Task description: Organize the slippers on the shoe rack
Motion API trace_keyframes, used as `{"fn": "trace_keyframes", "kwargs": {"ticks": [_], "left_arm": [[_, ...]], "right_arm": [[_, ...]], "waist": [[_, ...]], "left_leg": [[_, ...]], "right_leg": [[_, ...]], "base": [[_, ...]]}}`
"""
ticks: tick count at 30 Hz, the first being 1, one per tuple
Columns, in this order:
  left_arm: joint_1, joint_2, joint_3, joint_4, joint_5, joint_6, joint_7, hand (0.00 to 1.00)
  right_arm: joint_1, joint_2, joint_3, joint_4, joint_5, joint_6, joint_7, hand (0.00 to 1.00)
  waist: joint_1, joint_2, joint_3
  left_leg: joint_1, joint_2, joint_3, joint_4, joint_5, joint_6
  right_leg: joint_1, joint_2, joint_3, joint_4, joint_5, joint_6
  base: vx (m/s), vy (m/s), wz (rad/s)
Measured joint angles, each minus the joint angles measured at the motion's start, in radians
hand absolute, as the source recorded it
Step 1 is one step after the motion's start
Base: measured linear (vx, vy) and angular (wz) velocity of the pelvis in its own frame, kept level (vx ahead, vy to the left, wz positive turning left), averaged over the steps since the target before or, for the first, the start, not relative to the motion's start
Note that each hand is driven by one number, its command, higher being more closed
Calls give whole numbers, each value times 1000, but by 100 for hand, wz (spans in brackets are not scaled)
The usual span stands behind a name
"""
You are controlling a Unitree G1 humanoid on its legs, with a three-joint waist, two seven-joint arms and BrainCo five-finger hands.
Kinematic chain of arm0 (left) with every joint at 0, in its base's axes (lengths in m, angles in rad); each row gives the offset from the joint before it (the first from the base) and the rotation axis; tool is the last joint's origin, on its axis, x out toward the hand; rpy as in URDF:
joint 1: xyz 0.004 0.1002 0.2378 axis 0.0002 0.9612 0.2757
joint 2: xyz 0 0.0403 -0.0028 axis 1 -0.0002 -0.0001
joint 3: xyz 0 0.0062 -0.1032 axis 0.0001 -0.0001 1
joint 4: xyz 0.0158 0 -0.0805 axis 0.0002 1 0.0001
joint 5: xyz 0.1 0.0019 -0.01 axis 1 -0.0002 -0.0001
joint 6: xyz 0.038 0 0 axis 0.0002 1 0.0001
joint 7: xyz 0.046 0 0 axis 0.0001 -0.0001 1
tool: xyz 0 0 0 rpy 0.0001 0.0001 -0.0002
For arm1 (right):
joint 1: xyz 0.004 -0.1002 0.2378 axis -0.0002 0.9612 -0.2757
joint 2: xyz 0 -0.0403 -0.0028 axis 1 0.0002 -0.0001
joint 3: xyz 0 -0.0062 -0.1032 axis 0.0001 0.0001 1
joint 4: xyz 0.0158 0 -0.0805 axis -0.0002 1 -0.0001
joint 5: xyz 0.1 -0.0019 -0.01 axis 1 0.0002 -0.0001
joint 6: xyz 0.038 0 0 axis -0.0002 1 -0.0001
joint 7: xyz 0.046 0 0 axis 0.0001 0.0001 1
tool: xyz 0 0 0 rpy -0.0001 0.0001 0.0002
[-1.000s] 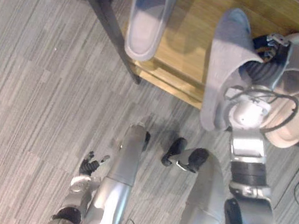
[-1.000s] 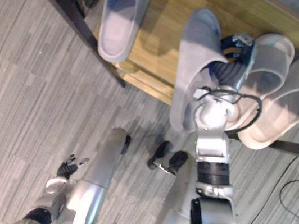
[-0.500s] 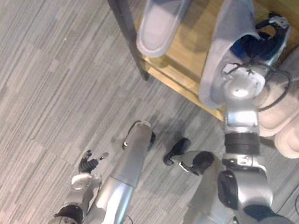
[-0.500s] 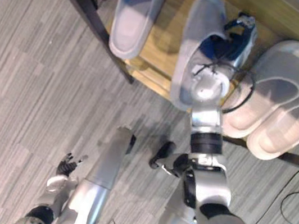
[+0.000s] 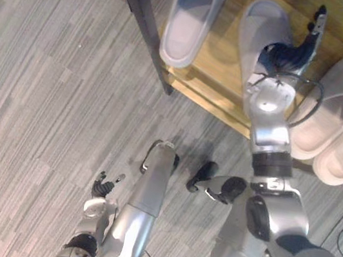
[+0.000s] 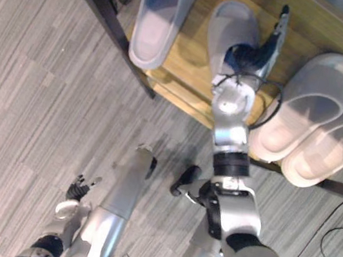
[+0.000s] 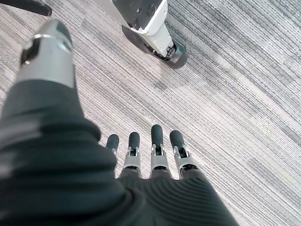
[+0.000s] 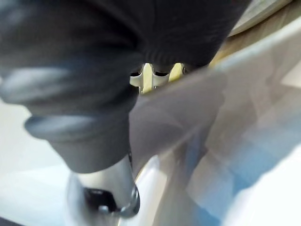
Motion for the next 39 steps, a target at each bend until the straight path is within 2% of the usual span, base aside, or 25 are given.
{"fn": "trace_keyframes", "kwargs": {"ticks": [3, 8, 11, 16, 20, 25, 31, 39], "left_arm": [[0, 0, 0, -1, -2, 0, -1, 0], [1, 1, 6, 0, -2, 7, -3, 0], [3, 0, 34, 0, -2, 19, -7, 0], [4, -1, 67, 8, -1, 21, -23, 0], [3, -4, 86, 9, -1, 24, -25, 0], [2, -7, 123, 18, 0, 27, -28, 0], [2, -5, 155, 18, 0, 39, -43, 0], [1, -4, 162, 19, 1, 38, -43, 0]], "right_arm": [[46, 4, 29, -10, 0, -4, 18, 0], [140, 12, 37, -121, -2, -16, 47, 0], [185, 21, 37, -149, -2, -17, 57, 0], [231, 34, 34, -152, -3, -22, 83, 0], [274, 45, 35, -175, -3, -26, 97, 0], [372, 98, 37, -253, 2, -59, 108, 0], [432, 142, 76, -266, 89, -105, 149, 0], [475, 188, 131, -261, 217, -151, 221, 0]], "waist": [[-4, -2, -4], [-12, -6, -6], [-20, -15, -16], [-37, -22, -20], [-38, -26, -22], [-47, -34, -24], [-64, -45, -18], [-70, -50, -16]], "left_leg": [[13, 4, 4, -9, 1, -1], [39, 10, 7, -30, 2, -1], [46, 22, 10, -38, 2, -1], [64, 26, 15, -40, 1, 0], [69, 36, 19, -53, -2, 7], [83, 41, 28, -66, -1, 7], [89, 43, 36, -66, -2, 7], [108, 49, 38, -68, -9, 20]], "right_leg": [[12, 2, 1, -8, 0, 0], [33, 6, 0, -26, 1, 2], [39, 20, 2, -42, 4, 5], [54, 22, 5, -44, 4, 6], [58, 35, 10, -63, 12, 21], [70, 35, 12, -77, 15, 25], [71, 37, 21, -78, 15, 26], [97, 45, 22, -95, 21, 37]], "base": [[-5, 11, -3], [0, 0, 0], [2, 15, -9], [2, 7, -3], [-22, 25, -8], [-9, 22, -3], [0, 0, 0], [-10, 23, -2]]}}
